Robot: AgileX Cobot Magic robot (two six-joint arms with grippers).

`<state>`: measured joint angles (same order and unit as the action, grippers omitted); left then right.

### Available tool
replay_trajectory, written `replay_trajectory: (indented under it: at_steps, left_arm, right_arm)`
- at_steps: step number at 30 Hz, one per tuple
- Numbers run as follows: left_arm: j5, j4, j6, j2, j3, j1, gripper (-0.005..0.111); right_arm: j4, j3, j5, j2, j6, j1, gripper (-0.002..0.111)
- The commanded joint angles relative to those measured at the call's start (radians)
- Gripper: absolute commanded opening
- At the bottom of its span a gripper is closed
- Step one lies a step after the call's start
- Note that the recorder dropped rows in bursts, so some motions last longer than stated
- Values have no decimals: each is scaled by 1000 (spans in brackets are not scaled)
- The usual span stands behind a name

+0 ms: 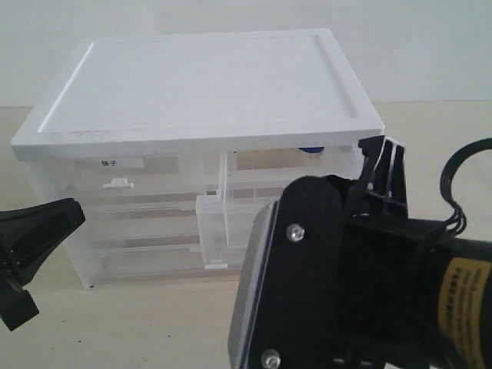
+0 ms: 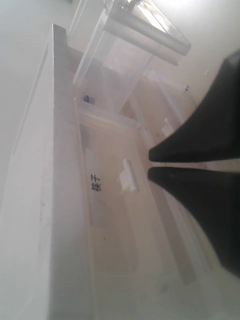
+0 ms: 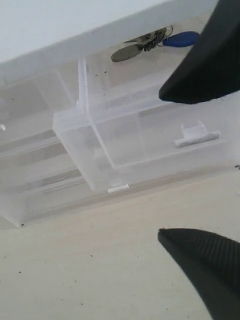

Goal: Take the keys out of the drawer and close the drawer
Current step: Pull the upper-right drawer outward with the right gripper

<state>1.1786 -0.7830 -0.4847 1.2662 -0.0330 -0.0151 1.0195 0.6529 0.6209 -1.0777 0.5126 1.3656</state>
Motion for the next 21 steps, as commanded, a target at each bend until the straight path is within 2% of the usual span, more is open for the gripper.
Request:
replay_trajectory:
  at_steps: [1, 3, 5, 8, 12, 21]
  left_arm:
    - [-4, 13, 12, 2, -3, -3, 5]
    - [-4, 13, 14, 2, -3, -3, 5]
    - [-4, 13, 14, 2, -3, -3, 5]
    - [-4, 13, 14, 2, -3, -3, 5]
    - [-11, 0, 32, 2, -3, -3, 5]
    - [-30, -6, 32, 2, -3, -3, 5]
  right_arm:
    - [-53, 77, 173, 23, 10, 3, 64]
    - [-67, 135, 330, 8, -13, 3, 64]
    - [-101, 178, 411, 4, -67, 3, 64]
    - [-153, 199, 395, -2, -159, 3, 63]
    - [-98, 197, 376, -25, -193, -12, 63]
    - [-161, 197, 266, -103, -235, -146, 63]
